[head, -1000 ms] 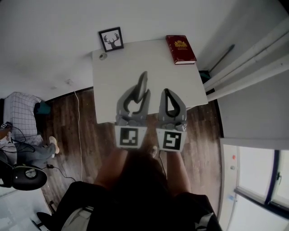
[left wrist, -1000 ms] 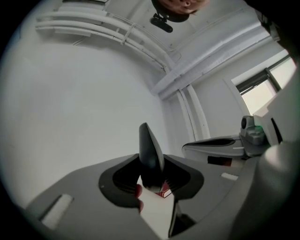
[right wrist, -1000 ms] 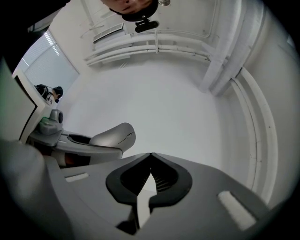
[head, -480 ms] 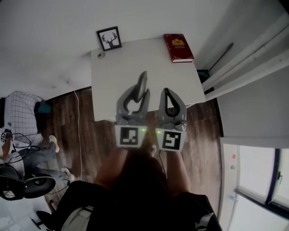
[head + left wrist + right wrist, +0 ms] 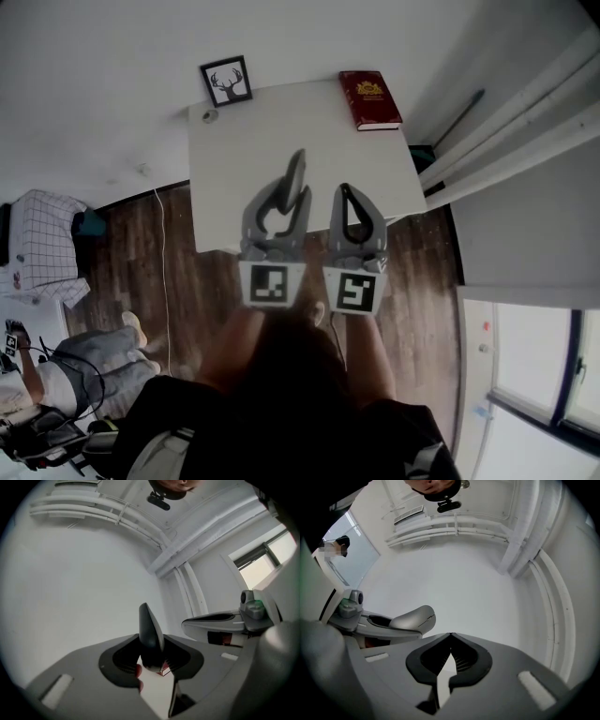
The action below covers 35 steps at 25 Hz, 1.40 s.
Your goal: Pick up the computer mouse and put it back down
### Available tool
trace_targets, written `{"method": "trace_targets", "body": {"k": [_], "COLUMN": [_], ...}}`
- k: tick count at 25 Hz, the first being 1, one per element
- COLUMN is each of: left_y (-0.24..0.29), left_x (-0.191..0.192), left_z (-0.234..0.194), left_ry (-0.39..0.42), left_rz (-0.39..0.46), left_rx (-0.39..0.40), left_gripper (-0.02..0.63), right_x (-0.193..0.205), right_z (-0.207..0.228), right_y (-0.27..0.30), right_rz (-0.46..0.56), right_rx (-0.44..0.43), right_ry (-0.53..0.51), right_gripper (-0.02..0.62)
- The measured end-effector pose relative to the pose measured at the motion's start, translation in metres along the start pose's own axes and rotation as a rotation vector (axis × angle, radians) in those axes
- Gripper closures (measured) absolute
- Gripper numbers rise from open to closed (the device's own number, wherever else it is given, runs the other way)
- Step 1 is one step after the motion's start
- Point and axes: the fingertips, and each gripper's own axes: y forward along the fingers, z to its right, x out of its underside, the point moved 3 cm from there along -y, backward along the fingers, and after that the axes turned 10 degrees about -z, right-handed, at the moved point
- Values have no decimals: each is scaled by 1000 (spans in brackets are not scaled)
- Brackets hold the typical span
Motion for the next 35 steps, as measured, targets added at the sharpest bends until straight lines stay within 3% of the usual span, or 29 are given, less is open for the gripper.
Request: {"method": "trace_targets", "body": {"k": [13, 18, 23, 27, 35], "left_y": [9, 21, 22, 27, 59], "left_x": [4, 1, -4, 1, 17], "left_z": [18, 32, 44, 51, 40], "left_ry": [10, 64, 43, 51, 47], "left_rz": [-17, -37, -25, -65, -94], "left_rx": [28, 23, 12, 6, 14], "left_gripper": [465, 465, 465, 465, 465], "right_x": [10, 8, 10, 16, 33], "right_z": [16, 31, 45, 53, 56], "right_y": [-5, -6, -13, -13, 22], "right_rz": [6, 12, 17, 11, -33], "right_rx": [-4, -6, -10, -24, -43], "right_ry": [-6, -27, -15, 6, -11], "right_gripper": [581, 581, 581, 581, 581]}}
